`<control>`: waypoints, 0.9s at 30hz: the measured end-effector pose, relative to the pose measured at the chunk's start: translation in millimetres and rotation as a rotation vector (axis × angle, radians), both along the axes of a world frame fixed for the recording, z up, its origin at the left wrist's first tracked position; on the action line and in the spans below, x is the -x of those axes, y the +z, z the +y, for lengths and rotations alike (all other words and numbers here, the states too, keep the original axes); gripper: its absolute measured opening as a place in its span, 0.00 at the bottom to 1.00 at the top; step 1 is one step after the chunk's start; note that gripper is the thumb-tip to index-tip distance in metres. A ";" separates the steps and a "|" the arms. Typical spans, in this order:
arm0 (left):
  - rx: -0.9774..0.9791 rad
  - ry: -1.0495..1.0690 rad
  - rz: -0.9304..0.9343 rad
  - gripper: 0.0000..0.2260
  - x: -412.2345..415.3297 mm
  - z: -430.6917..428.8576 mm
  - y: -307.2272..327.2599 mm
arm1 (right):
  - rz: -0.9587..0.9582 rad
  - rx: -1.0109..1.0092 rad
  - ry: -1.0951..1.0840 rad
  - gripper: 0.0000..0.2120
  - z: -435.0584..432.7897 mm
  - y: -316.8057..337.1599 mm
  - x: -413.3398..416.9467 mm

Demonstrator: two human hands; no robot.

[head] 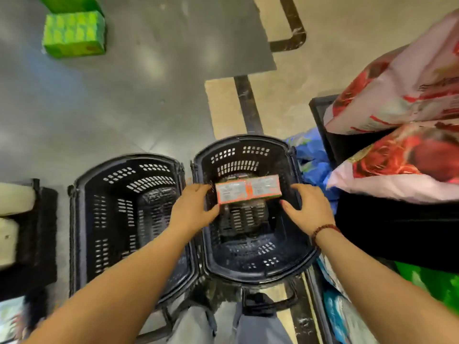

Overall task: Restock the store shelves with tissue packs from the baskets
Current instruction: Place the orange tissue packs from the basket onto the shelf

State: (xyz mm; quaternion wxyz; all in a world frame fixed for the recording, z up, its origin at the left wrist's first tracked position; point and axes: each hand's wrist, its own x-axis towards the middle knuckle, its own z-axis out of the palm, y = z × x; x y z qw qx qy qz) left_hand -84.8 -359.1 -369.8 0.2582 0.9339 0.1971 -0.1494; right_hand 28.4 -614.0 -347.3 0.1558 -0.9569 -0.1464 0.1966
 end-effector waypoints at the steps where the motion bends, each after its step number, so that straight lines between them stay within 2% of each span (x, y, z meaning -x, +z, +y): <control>1: 0.037 0.063 0.007 0.28 -5.2 -2.9 -16.0 | 0.034 -0.027 -0.050 0.22 1.2 -18.8 -9.2; 6: 0.233 0.285 -0.012 0.27 -35.9 -23.3 -95.1 | 0.184 -0.190 -0.251 0.22 5.2 -115.0 -47.6; 11: 0.346 0.548 -0.121 0.23 -58.9 -34.0 -166.3 | 0.290 -0.310 -0.405 0.28 10.3 -198.4 -66.8; 14: 0.399 0.628 -0.124 0.17 -70.8 -34.0 -195.3 | 0.323 -0.411 -0.401 0.20 18.6 -230.7 -69.5; 16: 0.457 0.677 -0.120 0.14 -77.6 -34.5 -216.0 | 0.359 -0.428 -0.458 0.21 24.2 -250.3 -72.5; 18: 0.497 0.779 -0.063 0.18 -83.4 -35.3 -230.0 | 0.384 -0.422 -0.545 0.24 26.6 -265.9 -79.8; 20: 0.521 0.901 0.032 0.24 -89.9 -34.4 -240.3 | 0.435 -0.414 -0.627 0.22 28.6 -278.4 -89.3; 23: 0.618 0.995 0.115 0.21 -98.0 -27.5 -254.3 | 0.501 -0.417 -0.638 0.17 33.6 -291.6 -100.0; 25: 0.666 1.038 0.141 0.21 -101.7 -24.9 -259.0 | 0.506 -0.399 -0.657 0.22 36.7 -296.7 -102.3; 27: 0.690 1.100 0.172 0.26 -103.4 -24.1 -262.1 | 0.482 -0.356 -0.666 0.26 38.2 -298.2 -101.2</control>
